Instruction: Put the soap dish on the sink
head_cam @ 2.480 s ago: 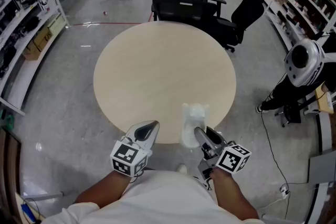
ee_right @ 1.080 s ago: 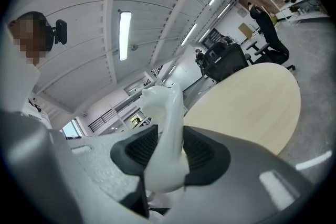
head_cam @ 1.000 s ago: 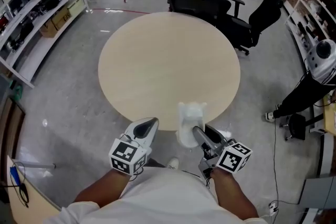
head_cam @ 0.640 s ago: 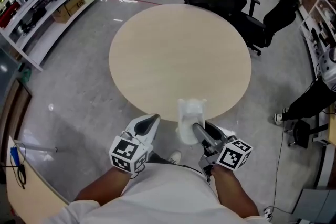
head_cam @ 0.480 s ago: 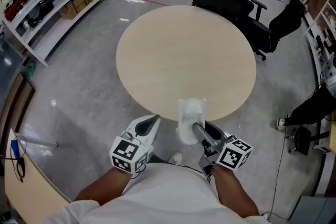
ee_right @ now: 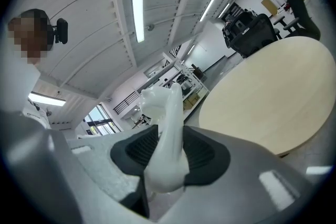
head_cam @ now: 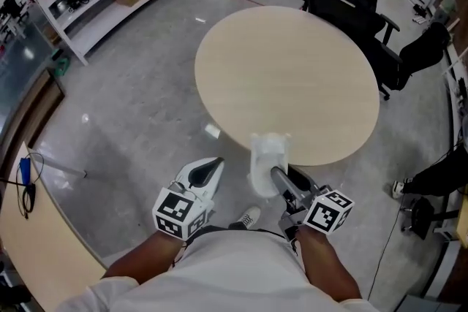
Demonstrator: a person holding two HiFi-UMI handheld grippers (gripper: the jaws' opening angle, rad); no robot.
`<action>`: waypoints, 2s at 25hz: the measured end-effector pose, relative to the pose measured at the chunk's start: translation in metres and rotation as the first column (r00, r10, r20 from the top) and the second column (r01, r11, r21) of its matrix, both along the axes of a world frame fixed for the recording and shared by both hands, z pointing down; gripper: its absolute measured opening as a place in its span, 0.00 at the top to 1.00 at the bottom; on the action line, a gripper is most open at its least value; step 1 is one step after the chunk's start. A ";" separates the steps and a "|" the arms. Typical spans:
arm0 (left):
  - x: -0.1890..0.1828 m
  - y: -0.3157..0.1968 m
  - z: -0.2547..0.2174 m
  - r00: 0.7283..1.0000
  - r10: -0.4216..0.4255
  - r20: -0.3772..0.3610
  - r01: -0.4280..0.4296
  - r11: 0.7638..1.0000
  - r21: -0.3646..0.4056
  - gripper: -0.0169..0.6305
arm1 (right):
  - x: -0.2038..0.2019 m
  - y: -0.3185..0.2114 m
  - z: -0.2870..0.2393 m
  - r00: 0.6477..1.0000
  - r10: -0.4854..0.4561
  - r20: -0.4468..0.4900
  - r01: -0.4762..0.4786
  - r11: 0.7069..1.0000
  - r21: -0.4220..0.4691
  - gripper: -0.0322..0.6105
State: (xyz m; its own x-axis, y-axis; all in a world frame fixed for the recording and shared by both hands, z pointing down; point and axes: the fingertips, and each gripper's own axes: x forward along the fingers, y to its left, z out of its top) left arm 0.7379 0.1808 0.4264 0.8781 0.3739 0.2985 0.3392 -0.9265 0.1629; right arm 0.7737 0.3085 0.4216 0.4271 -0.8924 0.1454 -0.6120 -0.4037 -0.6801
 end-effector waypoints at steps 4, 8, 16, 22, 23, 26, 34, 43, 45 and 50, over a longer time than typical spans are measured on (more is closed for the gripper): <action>-0.033 -0.016 0.007 0.999 -0.046 0.019 0.046 0.999 -0.009 0.96 | -0.029 -0.018 0.007 0.999 -0.047 0.020 0.047 0.999 -0.013 0.72; -0.068 -0.029 0.012 0.996 -0.085 0.031 0.085 0.996 -0.017 0.96 | -0.059 -0.037 0.012 0.995 -0.091 0.030 0.092 0.996 -0.022 0.72; -0.136 -0.037 0.020 0.984 -0.166 0.059 0.169 0.985 -0.036 0.96 | -0.118 -0.054 0.019 0.983 -0.175 0.060 0.178 0.983 -0.035 0.72; -0.182 -0.054 0.019 0.965 -0.257 0.049 0.259 0.965 -0.042 0.96 | -0.154 -0.074 0.017 0.965 -0.258 0.049 0.260 0.965 -0.041 0.72; -0.190 -0.058 0.018 0.960 -0.276 0.047 0.278 0.960 -0.042 0.96 | -0.160 -0.079 0.016 0.960 -0.277 0.047 0.279 0.959 -0.042 0.72; -0.208 -0.070 0.013 0.941 -0.338 0.032 0.339 0.940 -0.041 0.96 | -0.173 -0.094 0.012 0.940 -0.339 0.042 0.341 0.939 -0.043 0.72; -0.263 -0.103 0.003 0.852 -0.524 0.001 0.523 0.850 -0.065 0.96 | -0.209 -0.144 0.002 0.854 -0.519 0.026 0.519 0.853 -0.053 0.72; -0.338 -0.124 0.016 0.709 -0.705 0.017 0.704 0.707 -0.068 0.96 | -0.270 -0.193 0.012 0.702 -0.712 0.034 0.712 0.700 -0.056 0.72; -0.353 -0.126 0.016 0.664 -0.748 0.018 0.747 0.661 -0.068 0.96 | -0.281 -0.199 0.012 0.652 -0.757 0.033 0.757 0.650 -0.061 0.72; -0.373 -0.133 0.003 0.544 -0.839 -0.004 0.838 0.543 -0.056 0.96 | -0.289 -0.218 0.005 0.530 -0.848 0.021 0.847 0.528 -0.069 0.72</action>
